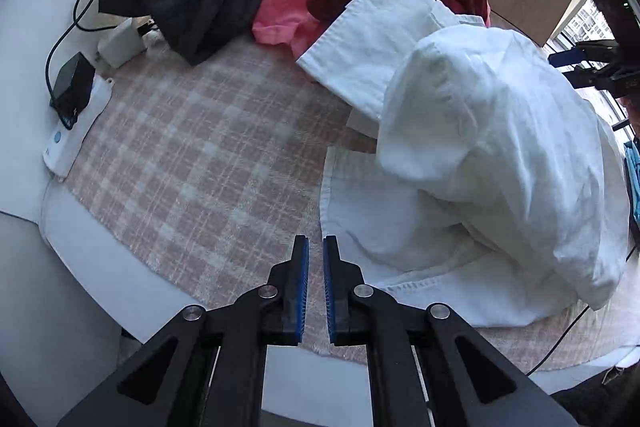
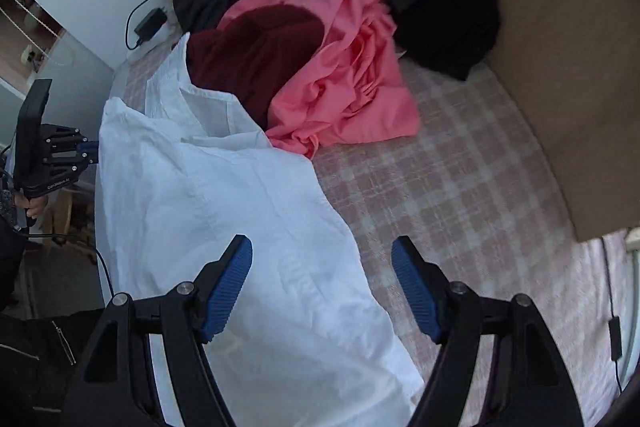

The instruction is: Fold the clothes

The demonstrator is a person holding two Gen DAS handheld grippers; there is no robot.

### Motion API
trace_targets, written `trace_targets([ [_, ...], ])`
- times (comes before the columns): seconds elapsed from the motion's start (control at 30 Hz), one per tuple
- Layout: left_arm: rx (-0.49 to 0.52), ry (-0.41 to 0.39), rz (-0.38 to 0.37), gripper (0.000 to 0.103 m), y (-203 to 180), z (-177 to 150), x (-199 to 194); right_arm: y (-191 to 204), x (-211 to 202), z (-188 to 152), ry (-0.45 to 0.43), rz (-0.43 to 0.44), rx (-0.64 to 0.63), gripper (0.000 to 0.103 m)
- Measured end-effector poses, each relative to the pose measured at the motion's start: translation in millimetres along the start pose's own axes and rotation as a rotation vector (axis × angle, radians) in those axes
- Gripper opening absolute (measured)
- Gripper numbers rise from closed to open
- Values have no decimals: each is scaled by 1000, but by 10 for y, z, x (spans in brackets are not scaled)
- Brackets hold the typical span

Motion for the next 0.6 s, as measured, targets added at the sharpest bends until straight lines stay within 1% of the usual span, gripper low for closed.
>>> trace_targets([
  [0.1,-18,-14,16,7,29,31,-78,-93,321,46,50,148,-14,72],
  [0.17,-18,-21,22,7,1,58,-110,-119,477,37,72,268,-11,72],
  [0.2,-15,-23,25,7,-17,70,-123,-122,534,19,80,302,-7,72],
  [0.27,-2,-26,22,7,-65,109,-142,-127,590,-29,89,321,19,72],
  [0.33,22,-34,21,8,-147,150,-162,-79,549,-101,74,384,28,71],
  [0.37,36,-39,24,8,-191,169,-170,-55,480,-133,52,349,19,59],
  [0.4,51,-47,30,8,-241,185,-188,-30,406,-166,30,316,11,32],
  [0.43,66,-55,34,8,-288,201,-203,-2,303,-206,6,294,13,16],
  [0.47,77,-62,32,8,-320,220,-216,25,193,-246,-21,269,16,4],
  [0.53,95,-75,13,8,-376,266,-255,79,-123,-335,-110,213,30,4],
  [0.6,115,-89,11,10,-418,292,-300,144,-472,-444,-198,210,49,4],
])
Point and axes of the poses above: each gripper's, at about its wrist camera, not at the fingertips, and x roughly the way its jaws point, y to its left, z to its top, the point moved 3 cm from there along x, roughly the way its jaws point, and after that the axes turned 8 degrees about -x, right-handed, at the moved point
